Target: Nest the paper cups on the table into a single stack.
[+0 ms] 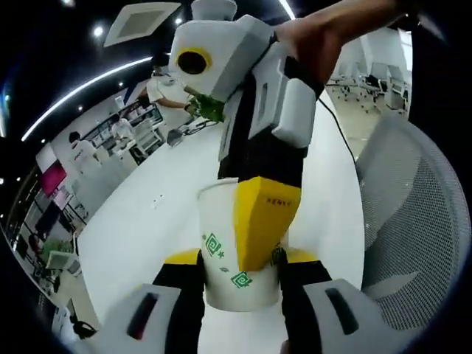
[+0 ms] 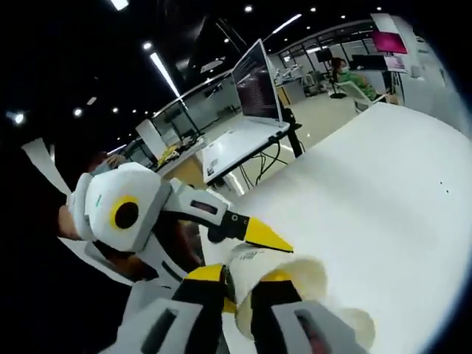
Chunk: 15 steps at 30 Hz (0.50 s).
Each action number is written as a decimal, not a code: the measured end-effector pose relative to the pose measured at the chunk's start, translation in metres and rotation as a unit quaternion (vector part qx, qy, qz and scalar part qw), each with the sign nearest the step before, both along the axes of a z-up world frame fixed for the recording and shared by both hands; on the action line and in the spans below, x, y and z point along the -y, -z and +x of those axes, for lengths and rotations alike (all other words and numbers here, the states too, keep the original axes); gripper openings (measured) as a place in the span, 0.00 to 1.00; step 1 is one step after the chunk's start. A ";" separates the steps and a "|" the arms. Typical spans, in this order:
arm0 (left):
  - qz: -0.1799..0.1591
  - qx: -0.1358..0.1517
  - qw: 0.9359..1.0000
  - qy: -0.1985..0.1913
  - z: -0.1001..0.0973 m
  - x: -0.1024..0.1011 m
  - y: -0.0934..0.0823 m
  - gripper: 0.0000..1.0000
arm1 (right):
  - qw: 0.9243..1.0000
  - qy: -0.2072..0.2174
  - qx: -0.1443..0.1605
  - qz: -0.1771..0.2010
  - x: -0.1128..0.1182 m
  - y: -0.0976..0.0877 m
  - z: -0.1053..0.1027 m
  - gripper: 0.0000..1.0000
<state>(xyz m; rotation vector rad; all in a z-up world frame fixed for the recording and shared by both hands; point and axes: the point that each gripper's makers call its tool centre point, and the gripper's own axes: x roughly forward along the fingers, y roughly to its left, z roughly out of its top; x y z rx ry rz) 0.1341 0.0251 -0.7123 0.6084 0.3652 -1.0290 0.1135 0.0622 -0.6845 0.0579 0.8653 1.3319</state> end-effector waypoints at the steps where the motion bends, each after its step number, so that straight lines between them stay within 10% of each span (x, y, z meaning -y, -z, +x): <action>1: 0.000 0.001 1.000 0.002 -0.001 0.001 0.000 0.37 | 1.000 0.000 -0.002 0.001 -0.001 0.000 0.000 0.07; 15: -0.016 -0.015 1.000 0.005 -0.001 0.015 0.003 0.41 | 0.999 -0.001 0.020 -0.044 0.020 0.008 -0.005 0.00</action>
